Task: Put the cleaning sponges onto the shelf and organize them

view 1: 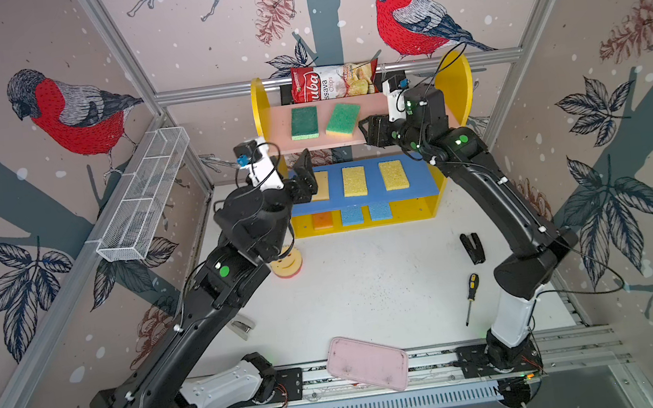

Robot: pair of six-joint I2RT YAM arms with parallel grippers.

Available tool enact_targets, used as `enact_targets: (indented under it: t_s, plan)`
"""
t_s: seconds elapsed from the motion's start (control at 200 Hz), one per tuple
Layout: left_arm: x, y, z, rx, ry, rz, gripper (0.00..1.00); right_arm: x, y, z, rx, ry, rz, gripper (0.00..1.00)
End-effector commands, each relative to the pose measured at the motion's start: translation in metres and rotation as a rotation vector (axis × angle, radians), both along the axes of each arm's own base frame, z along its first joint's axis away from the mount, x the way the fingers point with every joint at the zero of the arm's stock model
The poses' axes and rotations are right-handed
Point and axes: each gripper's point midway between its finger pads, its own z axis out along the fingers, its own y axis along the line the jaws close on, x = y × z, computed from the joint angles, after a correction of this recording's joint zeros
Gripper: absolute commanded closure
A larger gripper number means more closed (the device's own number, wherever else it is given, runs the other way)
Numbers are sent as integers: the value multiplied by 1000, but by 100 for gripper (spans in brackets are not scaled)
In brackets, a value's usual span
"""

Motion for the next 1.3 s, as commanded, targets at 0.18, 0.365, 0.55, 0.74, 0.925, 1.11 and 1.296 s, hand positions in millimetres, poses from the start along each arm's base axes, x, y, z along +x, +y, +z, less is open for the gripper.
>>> enact_targets:
  t_s: [0.18, 0.365, 0.55, 0.74, 0.925, 1.11, 1.296]
  plan:
    - [34, -49, 2, -8, 58, -144, 28, -38, 26, 5, 15, -25, 114, 72]
    - [51, -62, 1, -26, 84, -174, 34, -50, 34, 2, 7, -42, 152, 92]
    - [66, -74, -2, -37, 100, -195, 42, -50, 35, 0, 12, -57, 161, 100]
    - [78, -91, -1, -29, 105, -230, 52, -52, 44, 6, 61, -67, 218, 100]
    - [94, -97, -8, 2, 138, -214, 70, -55, 57, 13, 125, -91, 299, 100]
    - [102, -95, -11, 8, 148, -214, 74, -35, 51, 4, 142, -60, 259, 100]
    - [111, -93, -16, 9, 153, -206, 75, -15, 38, -5, 154, -36, 213, 100]
